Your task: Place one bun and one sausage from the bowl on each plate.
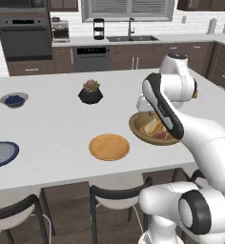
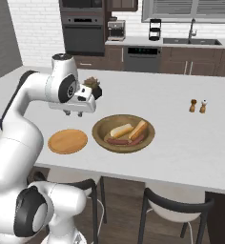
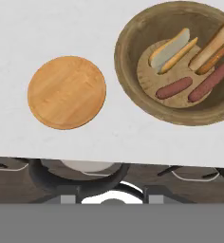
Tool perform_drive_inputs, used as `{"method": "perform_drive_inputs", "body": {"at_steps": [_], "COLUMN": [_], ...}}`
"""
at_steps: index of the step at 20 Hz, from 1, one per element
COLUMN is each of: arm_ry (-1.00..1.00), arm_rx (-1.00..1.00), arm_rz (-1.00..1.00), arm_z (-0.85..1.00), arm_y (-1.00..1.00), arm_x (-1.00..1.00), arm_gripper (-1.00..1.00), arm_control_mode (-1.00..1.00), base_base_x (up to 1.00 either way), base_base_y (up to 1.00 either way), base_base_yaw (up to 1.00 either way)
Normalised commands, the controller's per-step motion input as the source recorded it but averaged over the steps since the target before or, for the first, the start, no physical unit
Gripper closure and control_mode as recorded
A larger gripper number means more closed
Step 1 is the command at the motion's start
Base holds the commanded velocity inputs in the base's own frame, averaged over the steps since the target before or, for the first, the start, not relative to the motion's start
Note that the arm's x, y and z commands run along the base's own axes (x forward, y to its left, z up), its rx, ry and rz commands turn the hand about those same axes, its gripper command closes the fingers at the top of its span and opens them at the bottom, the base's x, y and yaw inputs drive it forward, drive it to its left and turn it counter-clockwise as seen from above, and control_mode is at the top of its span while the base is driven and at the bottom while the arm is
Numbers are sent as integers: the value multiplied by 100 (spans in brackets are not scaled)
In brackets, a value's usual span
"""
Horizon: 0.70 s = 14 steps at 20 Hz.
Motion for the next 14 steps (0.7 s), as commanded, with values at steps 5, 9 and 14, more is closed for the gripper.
{"method": "perform_drive_inputs", "body": {"at_steps": [5, 9, 14], "arm_ry": [1, 5, 5], "arm_rx": [0, 1, -1], "arm_rz": [-22, -34, -34], "arm_z": [-16, -23, -23], "arm_y": [-72, -100, -100], "arm_x": [6, 45, 74], "arm_gripper": [-100, -100, -100], "arm_control_mode": [-100, -100, -100], "base_base_x": [0, 0, 0], "base_base_y": [0, 0, 0], "base_base_yaw": [0, 0, 0]}}
